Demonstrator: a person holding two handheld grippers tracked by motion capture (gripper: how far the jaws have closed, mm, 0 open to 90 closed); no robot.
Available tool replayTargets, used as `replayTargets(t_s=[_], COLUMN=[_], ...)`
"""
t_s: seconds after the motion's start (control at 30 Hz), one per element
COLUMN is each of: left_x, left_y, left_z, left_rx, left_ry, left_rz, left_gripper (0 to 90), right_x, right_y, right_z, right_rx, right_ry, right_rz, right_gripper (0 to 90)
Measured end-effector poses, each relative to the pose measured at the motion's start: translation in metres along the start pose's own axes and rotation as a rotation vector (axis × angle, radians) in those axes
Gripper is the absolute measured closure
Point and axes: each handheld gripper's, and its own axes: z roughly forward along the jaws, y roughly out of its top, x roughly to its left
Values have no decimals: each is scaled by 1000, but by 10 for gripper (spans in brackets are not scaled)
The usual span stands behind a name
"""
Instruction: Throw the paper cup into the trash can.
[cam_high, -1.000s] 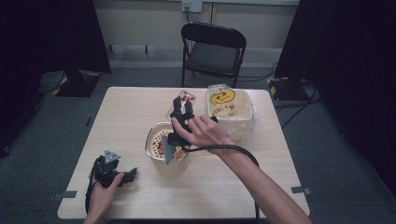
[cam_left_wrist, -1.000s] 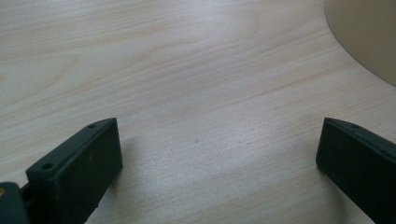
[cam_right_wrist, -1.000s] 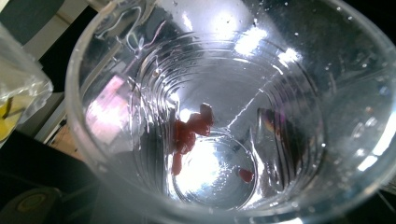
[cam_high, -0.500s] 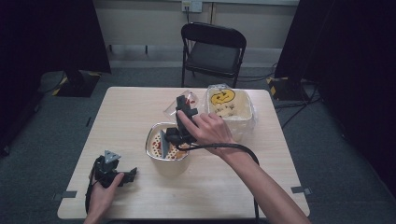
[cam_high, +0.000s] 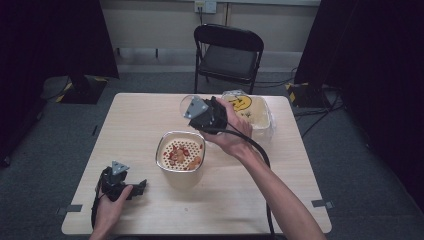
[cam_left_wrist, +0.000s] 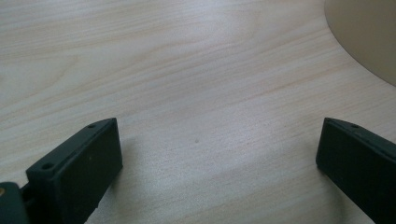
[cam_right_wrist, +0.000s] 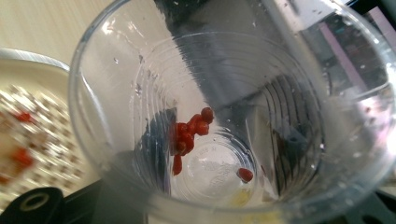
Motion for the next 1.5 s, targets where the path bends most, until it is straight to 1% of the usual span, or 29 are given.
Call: replayTargets(t_s=[0.03,0.13,0.17,0.2,0.27,0.37,0.43,0.47,0.5,0.57,0.63,0.7,0.8,0.83,0.9,0.93,1.0,1.07,1.1,1.13,1.2,1.27,1.3,1.37,1.4,1.43,1.5], left_x=[0,0,0,0,0,0,0,0,0,0,0,0,0,0,0,0,0,0,0,0,0,0,0,0,0,0,0], left_y=[0,0,0,0,0,0,0,0,0,0,0,0,0,0,0,0,0,0,0,0,0,0,0,0,0,0,0], left_z=[0,0,0,0,0,0,0,0,0,0,0,0,0,0,0,0,0,0,0,0,0,0,0,0,0,0,0], left_rx=[0,-1,-1,0,0,-1,-1,-1,-1,-1,-1,-1,-1,-2,-1,-1,-1,-1,-1,-1,-1,-1,-2,-2,-1,-2,-1], left_ry=[0,0,0,0,0,0,0,0,0,0,0,0,-1,-1,0,0,0,0,0,0,0,0,0,0,0,0,0], left_rz=[0,0,0,0,-1,-1,-1,-1,-1,-2,-1,-1,-1,-1,-1,-1,-1,-1,-1,-1,-1,-1,-1,0,-1,-1,0], left_gripper=[0,0,0,0,0,0,0,0,0,0,0,0,0,0,0,0,0,0,0,0,0,0,0,0,0,0,0], right_x=[-5,-17,-17,-26,-36,-52,-64,-69,-69,-84,-92,-101,-113,-117,-124,-127,-132,-136,-137,-138,-140,-140,-140,-141,-142,-142,-142], right_y=[0,-4,-4,-7,-12,-20,-26,-29,-29,-38,-44,-52,-64,-68,-78,-82,-89,-97,-102,-105,-110,-114,-115,-118,-119,-120,-121], right_z=[-1,-3,-3,-3,-3,-3,-4,-5,-5,-6,-6,-5,-2,-2,0,2,6,12,15,17,21,25,26,29,29,30,31], right_rx=[-19,-65,-65,-99,-121,-147,-172,-176,-176,-172,-165,-162,-143,-141,-150,-141,-102,-76,-60,-44,-30,-20,-14,-1,1,12,13], right_ry=[39,132,132,172,202,242,258,249,249,222,200,185,158,156,147,141,121,118,113,113,114,104,101,94,86,72,80], right_rz=[49,206,206,296,379,481,544,560,560,586,605,636,670,678,723,728,730,739,753,762,782,794,802,818,824,828,830], right_gripper=[511,511,511,511,509,505,505,505,505,504,504,503,500,499,498,496,492,484,473,434,425,392,332,284,242,216,209])
